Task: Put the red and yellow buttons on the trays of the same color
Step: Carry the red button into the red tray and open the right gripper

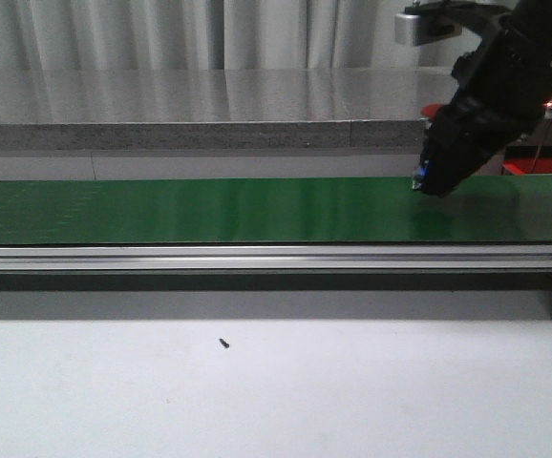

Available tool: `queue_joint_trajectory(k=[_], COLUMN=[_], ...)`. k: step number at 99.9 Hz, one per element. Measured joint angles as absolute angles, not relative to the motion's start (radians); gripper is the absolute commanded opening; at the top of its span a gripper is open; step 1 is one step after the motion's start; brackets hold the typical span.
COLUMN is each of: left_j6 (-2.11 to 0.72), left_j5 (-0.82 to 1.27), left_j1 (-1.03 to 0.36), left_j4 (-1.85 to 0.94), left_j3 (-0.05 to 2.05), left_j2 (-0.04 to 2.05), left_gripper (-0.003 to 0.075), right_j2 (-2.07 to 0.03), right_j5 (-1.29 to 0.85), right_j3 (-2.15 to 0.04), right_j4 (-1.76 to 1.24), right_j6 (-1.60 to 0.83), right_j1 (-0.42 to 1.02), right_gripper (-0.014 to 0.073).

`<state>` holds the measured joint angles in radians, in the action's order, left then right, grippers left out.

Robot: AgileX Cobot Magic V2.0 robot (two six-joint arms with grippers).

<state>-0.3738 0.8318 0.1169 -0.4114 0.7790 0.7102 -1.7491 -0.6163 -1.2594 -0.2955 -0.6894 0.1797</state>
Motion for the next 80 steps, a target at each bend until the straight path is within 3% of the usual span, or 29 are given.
queue_joint_trajectory(k=[36, 80], left_j6=[-0.374, -0.374], left_j5=[0.832, 0.832], left_j1=[0.117, 0.117], left_j4=[-0.411, -0.421], left_j3=[0.779, 0.779], left_j2=[0.710, 0.710], left_gripper=[-0.0020, -0.0020], right_j2=[-1.726, -1.947], right_j5=[-0.668, -0.808], right_j3=[-1.433, -1.741], right_j4=[-0.299, -0.296], right_j6=[-0.607, -0.388], right_j1=[-0.051, -0.253], right_gripper=[0.0108, 0.0108])
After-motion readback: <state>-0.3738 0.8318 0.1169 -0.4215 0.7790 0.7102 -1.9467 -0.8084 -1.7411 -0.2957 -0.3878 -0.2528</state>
